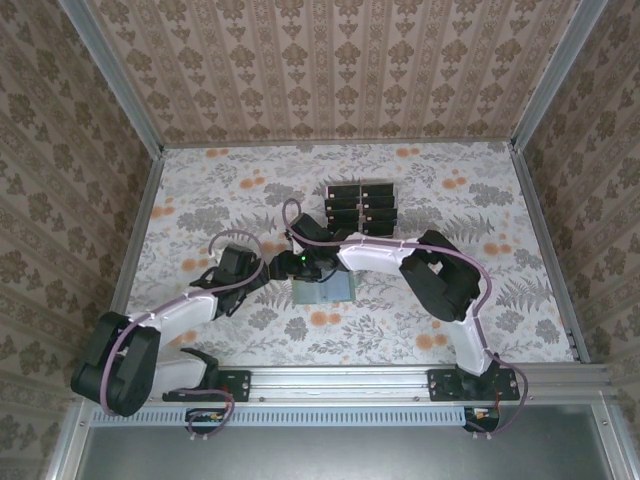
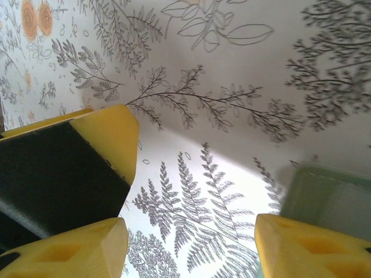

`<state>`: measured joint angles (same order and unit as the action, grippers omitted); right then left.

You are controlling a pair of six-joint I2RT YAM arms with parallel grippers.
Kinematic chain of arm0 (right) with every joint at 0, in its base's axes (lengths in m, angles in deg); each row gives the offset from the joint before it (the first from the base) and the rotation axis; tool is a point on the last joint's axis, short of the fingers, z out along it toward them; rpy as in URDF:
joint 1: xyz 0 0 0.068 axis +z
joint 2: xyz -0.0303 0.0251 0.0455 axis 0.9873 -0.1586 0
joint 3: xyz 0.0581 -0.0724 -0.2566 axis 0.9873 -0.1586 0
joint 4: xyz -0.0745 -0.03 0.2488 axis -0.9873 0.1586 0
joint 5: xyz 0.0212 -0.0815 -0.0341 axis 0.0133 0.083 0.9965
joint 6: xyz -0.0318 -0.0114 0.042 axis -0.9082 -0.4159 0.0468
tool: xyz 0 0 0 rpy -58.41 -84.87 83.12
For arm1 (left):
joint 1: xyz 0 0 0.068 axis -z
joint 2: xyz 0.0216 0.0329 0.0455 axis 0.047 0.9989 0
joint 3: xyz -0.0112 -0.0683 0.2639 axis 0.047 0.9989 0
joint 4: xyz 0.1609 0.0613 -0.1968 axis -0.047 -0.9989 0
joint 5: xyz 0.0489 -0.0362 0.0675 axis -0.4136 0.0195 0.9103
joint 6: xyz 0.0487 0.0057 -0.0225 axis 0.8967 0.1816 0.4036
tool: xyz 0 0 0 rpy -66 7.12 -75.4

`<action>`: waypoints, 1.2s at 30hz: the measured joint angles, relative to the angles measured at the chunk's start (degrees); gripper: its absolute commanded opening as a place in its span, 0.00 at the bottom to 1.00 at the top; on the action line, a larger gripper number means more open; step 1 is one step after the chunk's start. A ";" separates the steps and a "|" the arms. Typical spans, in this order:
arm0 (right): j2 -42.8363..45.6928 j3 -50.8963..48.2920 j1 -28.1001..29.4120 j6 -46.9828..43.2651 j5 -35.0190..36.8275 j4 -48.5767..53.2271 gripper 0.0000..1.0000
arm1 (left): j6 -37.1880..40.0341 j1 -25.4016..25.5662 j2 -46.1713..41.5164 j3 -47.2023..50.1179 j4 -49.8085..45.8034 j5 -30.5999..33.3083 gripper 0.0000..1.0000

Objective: Put the credit cards into the card holder
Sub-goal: Flip over the card slot in the card holder.

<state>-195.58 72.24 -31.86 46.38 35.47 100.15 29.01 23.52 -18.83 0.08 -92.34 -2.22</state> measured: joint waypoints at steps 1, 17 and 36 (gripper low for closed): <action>-0.39 0.76 0.04 -0.24 -0.26 0.50 0.63 | 0.00 -0.13 -0.46 0.04 -0.59 0.20 0.82; 19.65 -12.81 -0.07 -3.32 9.22 2.56 0.82 | 4.04 1.14 -3.61 -3.15 -1.92 -9.11 0.82; 19.69 -19.39 -1.79 -6.12 17.62 8.87 0.83 | 5.64 2.73 -2.60 -5.44 -1.88 -11.21 0.83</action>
<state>-175.89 52.85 -33.65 40.26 53.08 109.02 34.65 26.26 -21.44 -5.37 -94.22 -13.43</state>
